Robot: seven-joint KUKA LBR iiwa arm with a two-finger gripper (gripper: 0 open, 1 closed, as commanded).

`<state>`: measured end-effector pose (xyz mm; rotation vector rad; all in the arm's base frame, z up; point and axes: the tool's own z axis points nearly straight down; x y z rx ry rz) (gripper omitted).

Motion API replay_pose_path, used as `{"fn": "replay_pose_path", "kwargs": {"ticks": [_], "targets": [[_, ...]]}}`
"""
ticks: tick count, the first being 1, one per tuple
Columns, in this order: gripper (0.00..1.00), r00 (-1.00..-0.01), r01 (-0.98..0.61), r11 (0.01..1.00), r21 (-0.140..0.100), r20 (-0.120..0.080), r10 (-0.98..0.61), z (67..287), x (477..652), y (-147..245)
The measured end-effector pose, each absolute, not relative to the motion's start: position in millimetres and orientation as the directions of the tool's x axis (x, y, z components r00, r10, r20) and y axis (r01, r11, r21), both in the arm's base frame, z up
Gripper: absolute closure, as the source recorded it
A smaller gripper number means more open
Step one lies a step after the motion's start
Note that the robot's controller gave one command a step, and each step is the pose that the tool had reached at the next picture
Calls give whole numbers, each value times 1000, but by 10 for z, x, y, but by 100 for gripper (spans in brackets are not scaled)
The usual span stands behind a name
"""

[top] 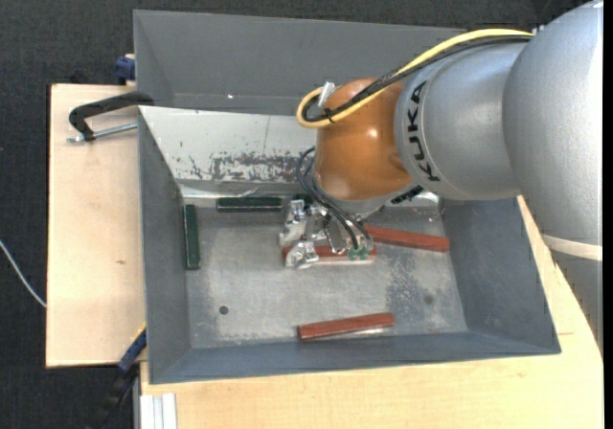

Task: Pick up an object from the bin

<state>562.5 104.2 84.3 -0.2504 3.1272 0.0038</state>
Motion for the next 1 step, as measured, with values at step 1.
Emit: {"fn": "replay_pose_path", "kwargs": {"ticks": [1], "targets": [[100, -997, -80, 997, 2, -11, -80, 2502, 5576, 1053]]}}
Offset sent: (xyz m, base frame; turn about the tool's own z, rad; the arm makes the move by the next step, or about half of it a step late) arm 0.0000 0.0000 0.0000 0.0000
